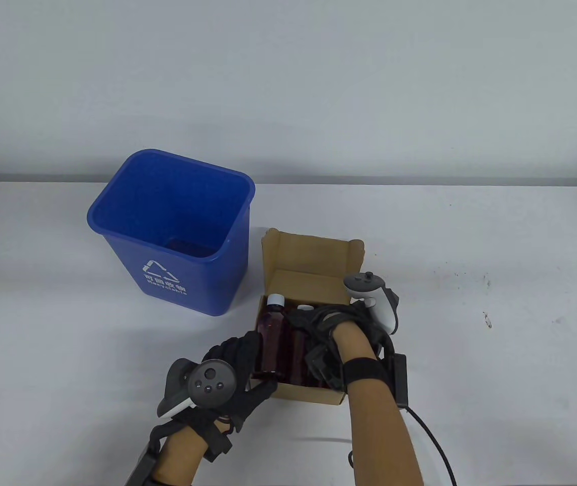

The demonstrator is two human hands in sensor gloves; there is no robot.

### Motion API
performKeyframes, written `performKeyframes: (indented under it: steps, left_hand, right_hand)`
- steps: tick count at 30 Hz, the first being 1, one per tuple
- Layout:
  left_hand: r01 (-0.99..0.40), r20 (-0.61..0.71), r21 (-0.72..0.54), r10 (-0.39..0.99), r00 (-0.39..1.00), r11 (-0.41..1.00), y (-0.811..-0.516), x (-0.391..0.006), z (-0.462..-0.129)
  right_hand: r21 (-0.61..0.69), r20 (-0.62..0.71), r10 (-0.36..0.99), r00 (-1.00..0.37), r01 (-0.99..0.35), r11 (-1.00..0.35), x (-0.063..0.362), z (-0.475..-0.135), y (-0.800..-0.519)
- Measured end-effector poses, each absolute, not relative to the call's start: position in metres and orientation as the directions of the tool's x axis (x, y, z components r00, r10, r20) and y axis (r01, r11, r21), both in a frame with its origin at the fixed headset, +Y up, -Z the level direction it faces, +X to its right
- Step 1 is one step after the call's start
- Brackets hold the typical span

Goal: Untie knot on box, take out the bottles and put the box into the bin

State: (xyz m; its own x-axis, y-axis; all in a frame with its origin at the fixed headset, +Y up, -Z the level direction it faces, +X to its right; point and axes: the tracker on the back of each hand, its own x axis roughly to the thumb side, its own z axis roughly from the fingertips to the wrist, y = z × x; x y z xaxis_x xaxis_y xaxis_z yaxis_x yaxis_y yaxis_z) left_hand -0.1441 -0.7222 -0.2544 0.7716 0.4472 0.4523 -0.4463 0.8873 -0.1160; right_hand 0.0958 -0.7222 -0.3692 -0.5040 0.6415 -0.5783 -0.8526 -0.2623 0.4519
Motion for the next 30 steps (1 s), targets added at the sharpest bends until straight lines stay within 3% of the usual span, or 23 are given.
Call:
performKeyframes:
  steps: [10, 18, 30]
  left_hand:
    - [-0.440, 0.452, -0.120, 0.443, 0.774, 0.890, -0.723, -0.143, -0.254]
    - [-0.438, 0.451, -0.122, 0.443, 0.775, 0.890, -0.723, -0.144, -0.253]
    - [-0.433, 0.450, -0.123, 0.439, 0.778, 0.893, -0.723, -0.144, -0.253]
  right_hand:
    - [0.434, -0.472, 0.647, -0.598, -0.797, -0.420, 0.093, -0.368, -0.708]
    - [0.408, -0.322, 0.552, -0.769, -0.639, -0.652, 0.092, -0.361, -0.684]
    - [0.293, -0.120, 0.458, -0.881, -0.472, -0.831, 0.091, -0.345, -0.640]
